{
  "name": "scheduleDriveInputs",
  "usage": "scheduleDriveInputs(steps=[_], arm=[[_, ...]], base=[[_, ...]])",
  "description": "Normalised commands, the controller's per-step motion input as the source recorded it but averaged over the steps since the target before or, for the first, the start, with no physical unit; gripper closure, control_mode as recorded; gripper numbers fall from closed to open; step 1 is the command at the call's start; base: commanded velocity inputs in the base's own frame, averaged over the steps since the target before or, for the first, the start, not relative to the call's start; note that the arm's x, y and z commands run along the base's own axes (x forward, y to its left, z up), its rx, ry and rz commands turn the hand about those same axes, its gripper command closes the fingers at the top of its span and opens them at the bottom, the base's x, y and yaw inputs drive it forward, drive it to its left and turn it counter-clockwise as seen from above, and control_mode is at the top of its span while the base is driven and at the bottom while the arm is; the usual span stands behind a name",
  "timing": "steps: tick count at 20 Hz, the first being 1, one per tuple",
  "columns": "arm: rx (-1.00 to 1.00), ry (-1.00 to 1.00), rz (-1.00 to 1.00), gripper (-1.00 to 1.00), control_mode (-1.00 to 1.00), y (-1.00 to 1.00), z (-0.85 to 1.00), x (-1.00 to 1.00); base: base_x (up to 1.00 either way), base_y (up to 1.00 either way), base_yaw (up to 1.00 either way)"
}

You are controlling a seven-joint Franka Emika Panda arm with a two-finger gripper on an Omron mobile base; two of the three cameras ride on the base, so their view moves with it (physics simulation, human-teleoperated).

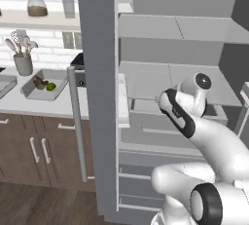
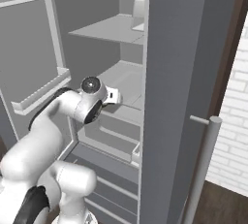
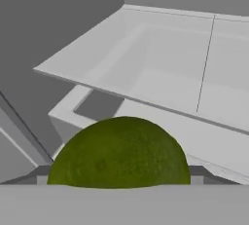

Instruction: Place one lime and one steak in each tupperware on the nearby counter, to pack two identical lunches.

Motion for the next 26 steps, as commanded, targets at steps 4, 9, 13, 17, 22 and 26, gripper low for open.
scheduleDriveInputs(steps=[4, 9, 13, 17, 22, 26], arm=[[-0.01, -0.01, 0.00, 1.00, -1.00, 0.00, 0.66, -1.00], [-0.01, -0.10, 0.00, 1.00, -1.00, 0.00, 0.24, -1.00], [0.00, -0.05, 0.00, 1.00, 1.00, -0.01, 0.01, -0.25], [0.00, 0.00, 0.00, 1.00, 1.00, 0.00, 0.00, 0.00], [0.00, 0.00, 0.00, 1.00, 1.00, 0.00, 0.00, 0.00], [0.00, 0.00, 0.00, 1.00, 1.00, 0.00, 0.00, 0.00]], base=[[0.00, 0.00, 0.00], [0.00, 0.00, 0.00], [-0.75, -0.02, 0.01], [-1.00, 0.00, 0.00], [-0.89, 0.59, 0.14], [-0.25, 0.99, 0.56]])
